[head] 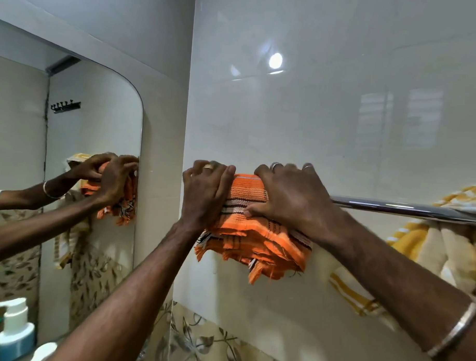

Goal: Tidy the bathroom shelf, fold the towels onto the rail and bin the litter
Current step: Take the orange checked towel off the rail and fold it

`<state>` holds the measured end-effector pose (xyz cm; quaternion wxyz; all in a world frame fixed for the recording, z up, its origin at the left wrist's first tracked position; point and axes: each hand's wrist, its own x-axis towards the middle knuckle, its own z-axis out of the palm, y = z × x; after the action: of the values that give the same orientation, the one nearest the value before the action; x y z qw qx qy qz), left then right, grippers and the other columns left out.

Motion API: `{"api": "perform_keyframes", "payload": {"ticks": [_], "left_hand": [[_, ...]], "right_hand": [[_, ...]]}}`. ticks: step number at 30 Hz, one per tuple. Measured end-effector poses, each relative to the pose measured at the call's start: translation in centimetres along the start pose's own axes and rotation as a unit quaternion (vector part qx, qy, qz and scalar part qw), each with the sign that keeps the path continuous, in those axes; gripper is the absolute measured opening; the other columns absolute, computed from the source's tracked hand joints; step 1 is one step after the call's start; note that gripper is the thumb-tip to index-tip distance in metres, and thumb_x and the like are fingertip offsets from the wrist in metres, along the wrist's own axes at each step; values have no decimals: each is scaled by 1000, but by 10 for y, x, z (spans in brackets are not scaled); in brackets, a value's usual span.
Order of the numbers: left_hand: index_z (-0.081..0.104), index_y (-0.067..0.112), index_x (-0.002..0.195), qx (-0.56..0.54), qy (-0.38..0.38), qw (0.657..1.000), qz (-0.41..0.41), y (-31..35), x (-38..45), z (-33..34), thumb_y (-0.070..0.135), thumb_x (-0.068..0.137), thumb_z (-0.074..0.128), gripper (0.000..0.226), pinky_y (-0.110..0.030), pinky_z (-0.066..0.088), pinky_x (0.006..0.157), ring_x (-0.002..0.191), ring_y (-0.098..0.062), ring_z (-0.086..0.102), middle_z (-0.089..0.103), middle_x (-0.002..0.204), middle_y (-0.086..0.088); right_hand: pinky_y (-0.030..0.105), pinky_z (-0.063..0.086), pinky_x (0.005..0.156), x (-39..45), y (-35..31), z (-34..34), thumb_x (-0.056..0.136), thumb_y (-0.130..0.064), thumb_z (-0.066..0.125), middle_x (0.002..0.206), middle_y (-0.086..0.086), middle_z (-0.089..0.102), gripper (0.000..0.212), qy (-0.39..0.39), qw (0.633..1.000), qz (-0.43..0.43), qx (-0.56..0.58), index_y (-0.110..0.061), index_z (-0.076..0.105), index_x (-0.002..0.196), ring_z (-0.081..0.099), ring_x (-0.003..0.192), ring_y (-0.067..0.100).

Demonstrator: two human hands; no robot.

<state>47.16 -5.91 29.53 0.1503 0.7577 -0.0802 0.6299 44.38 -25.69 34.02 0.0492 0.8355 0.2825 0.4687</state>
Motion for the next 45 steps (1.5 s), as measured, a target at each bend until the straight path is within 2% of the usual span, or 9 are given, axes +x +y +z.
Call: {"api": "perform_keyframes", "payload": {"ticks": [3,9,12,15,22,30,37,42,45], "left_hand": [[54,23,113,-113,102,970,-189,15,-33,0,69,86,50,54,-28,34,84,106,-16,49,57,112,2],[59,8,123,-537,-31,740,-404,38,-64,9,67,80,67,73,-39,61,74,93,-28,74,73,110,-16],[66,16,123,-548,-61,756,-353,32,-62,6,56,91,62,52,-37,62,73,97,-29,75,76,108,-11],[72,17,115,-515,-116,759,-382,22,-60,-1,64,83,66,58,-31,61,68,92,-26,76,78,102,-8],[77,8,91,-442,-123,789,-409,10,-63,-7,69,74,71,64,-35,60,66,78,-28,77,79,86,-12],[73,6,90,-378,-86,831,-398,19,-73,-11,73,79,64,68,-42,62,68,77,-31,76,78,81,-9],[56,19,125,-161,51,920,-355,37,-79,-29,69,77,67,71,-35,52,79,98,-21,66,68,117,-3],[58,19,123,-69,117,952,-274,74,-68,-41,44,90,66,42,-37,45,80,110,-31,59,65,122,-11],[62,20,118,-56,112,963,-241,109,-60,-46,41,91,65,34,-32,40,79,109,-30,58,67,118,-9]], "right_hand": [[49,28,105,-43,-15,8,68,-57,80,135,10,54,81,184,980,65,26,-25,49,135,49,128,30],[23,37,89,-104,-41,36,63,-34,91,116,9,44,73,379,828,264,318,-14,41,113,46,108,24],[34,47,92,-98,-33,35,61,-36,93,116,3,43,82,269,741,372,489,-20,38,119,47,110,21],[30,54,82,-96,-19,32,62,-35,94,107,-9,58,84,124,747,358,546,-22,42,127,62,102,15],[14,54,58,-98,1,35,77,-17,85,84,-17,78,25,-62,674,245,694,-27,68,93,75,76,4],[35,54,89,-121,-3,-1,78,-45,82,124,-3,58,79,-40,830,289,476,-23,40,141,61,110,18],[47,51,80,-150,77,-107,83,-48,64,89,-1,66,25,285,934,178,124,-29,64,99,61,90,29],[64,39,103,-150,151,-115,74,-85,49,129,20,48,76,-3,924,377,71,-29,57,125,43,126,44],[56,44,96,-163,156,-105,79,-81,47,125,18,46,68,-26,925,369,86,-31,61,124,39,123,43]]}}
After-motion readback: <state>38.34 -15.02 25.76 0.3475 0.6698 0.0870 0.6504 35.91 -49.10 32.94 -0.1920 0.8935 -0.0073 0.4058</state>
